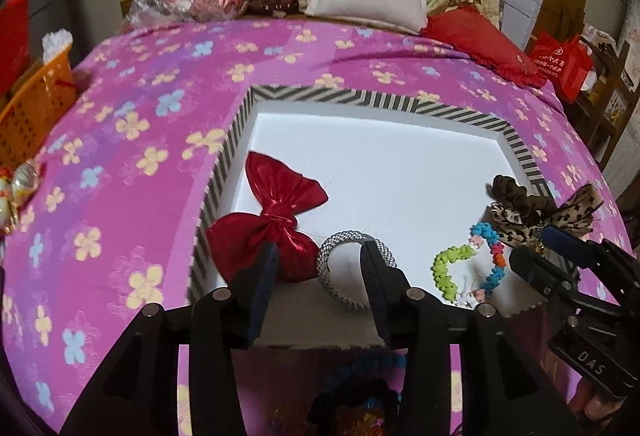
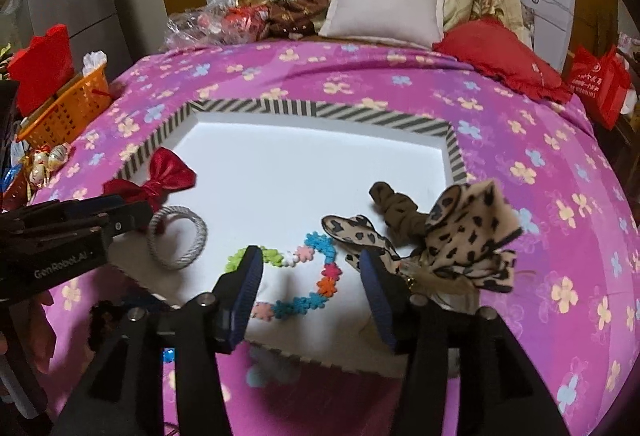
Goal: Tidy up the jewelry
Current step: 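Lower both bracelets onto the tray floor and open both tools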
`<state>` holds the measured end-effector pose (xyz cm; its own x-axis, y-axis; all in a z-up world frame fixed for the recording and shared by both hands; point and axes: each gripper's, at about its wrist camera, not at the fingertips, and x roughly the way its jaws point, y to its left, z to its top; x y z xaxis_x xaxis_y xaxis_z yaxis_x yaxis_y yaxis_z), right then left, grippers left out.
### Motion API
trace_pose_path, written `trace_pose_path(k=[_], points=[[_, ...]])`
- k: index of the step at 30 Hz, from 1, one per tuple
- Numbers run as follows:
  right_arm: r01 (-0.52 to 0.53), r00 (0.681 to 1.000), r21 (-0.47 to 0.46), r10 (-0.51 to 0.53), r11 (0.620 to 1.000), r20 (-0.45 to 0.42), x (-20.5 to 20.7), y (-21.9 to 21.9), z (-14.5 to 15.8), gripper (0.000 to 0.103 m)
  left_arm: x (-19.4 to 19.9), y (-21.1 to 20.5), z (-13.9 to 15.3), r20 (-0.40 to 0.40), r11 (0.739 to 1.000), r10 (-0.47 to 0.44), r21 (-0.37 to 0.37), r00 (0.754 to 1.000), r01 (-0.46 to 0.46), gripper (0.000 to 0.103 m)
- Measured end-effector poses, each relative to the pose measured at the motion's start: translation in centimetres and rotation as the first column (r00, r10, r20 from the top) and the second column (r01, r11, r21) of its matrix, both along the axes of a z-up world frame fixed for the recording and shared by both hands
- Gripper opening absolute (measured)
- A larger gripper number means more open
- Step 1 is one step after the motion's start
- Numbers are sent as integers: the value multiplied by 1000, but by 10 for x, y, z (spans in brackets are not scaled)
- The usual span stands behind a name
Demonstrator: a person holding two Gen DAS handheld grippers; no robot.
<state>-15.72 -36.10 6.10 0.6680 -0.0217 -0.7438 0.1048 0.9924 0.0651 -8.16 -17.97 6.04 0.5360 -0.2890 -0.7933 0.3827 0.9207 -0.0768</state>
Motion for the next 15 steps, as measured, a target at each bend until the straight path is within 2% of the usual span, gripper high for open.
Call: trace_pose_path(k=[7,15], points=[[-16,999,12,16,1000,32,-29,13,15,68,-23,14,18,54,1000,0,-3,999,0,25],[-40,997,29,38,999,70,-65,29,27,71,-59,37,21,67,1000,6,9,998,-7,25]])
